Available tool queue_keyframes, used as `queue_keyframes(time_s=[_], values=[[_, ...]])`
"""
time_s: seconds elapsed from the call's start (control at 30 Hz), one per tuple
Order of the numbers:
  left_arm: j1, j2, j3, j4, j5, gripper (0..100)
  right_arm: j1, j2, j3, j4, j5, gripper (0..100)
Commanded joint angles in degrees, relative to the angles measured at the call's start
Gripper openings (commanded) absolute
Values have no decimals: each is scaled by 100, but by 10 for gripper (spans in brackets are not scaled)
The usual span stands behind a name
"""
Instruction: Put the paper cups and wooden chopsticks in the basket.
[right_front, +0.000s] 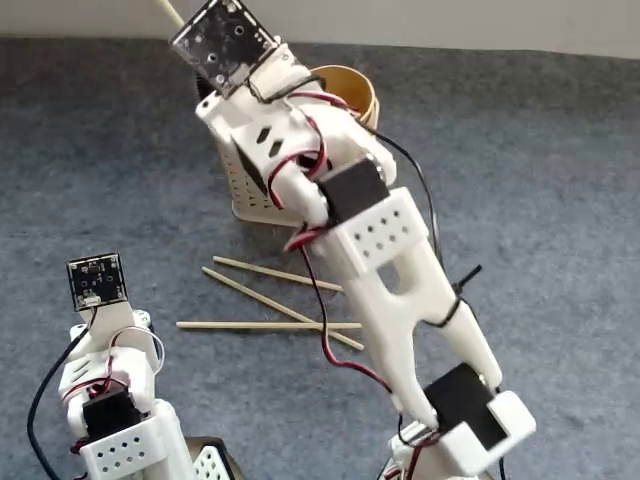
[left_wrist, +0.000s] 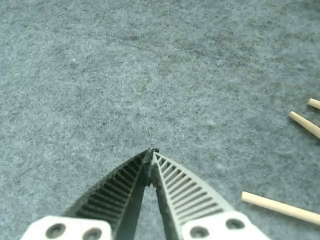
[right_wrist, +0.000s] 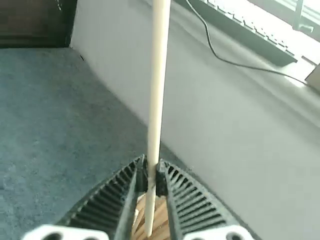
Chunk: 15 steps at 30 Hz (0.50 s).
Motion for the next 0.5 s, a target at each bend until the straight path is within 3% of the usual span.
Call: queue_keyframes(time_s=[0.0, 0.47], values=[[-57, -4, 119, 9, -26, 21, 163, 198, -48, -189, -35, 6], [-57, -4, 119, 9, -26, 21, 418, 866, -31, -75, -44, 15]])
